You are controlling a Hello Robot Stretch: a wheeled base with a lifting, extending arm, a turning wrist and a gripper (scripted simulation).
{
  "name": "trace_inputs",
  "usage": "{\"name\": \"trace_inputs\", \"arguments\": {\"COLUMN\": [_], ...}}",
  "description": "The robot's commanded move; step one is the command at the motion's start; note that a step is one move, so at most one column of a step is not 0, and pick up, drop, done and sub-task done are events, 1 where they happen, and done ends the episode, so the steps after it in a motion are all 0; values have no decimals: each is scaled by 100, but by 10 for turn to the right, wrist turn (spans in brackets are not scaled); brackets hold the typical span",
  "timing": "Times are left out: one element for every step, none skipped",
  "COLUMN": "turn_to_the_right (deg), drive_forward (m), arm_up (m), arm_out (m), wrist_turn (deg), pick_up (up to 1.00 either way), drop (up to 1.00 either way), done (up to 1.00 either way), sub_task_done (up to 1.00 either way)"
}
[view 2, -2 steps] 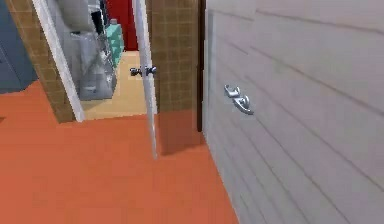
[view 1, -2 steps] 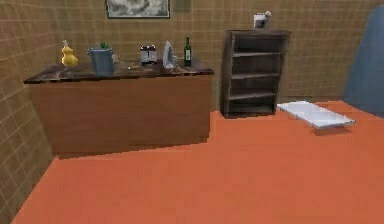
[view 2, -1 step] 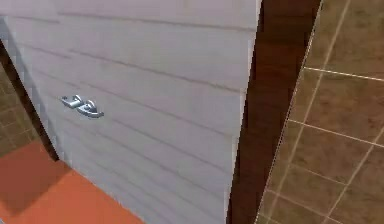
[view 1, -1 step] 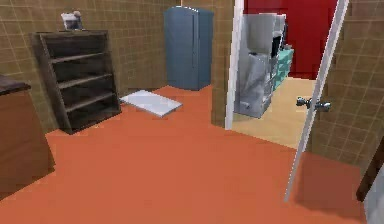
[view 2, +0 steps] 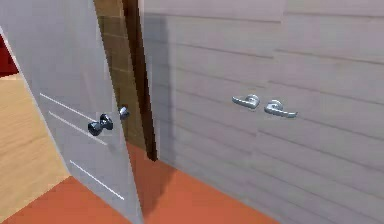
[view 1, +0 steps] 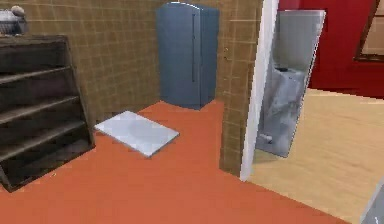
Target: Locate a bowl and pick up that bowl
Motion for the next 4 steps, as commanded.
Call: {"name": "trace_inputs", "arguments": {"turn_to_the_right": [0, 270, 0, 210], "drive_forward": [40, 0, 15, 0], "arm_up": [0, 0, 0, 0], "arm_out": [0, 0, 0, 0], "wrist_turn": [0, 0, 0, 0], "pick_up": [0, 0, 0, 0], "drop": [0, 0, 0, 0], "done": [0, 0, 0, 0], "sub_task_done": [0, 0, 0, 0]}}
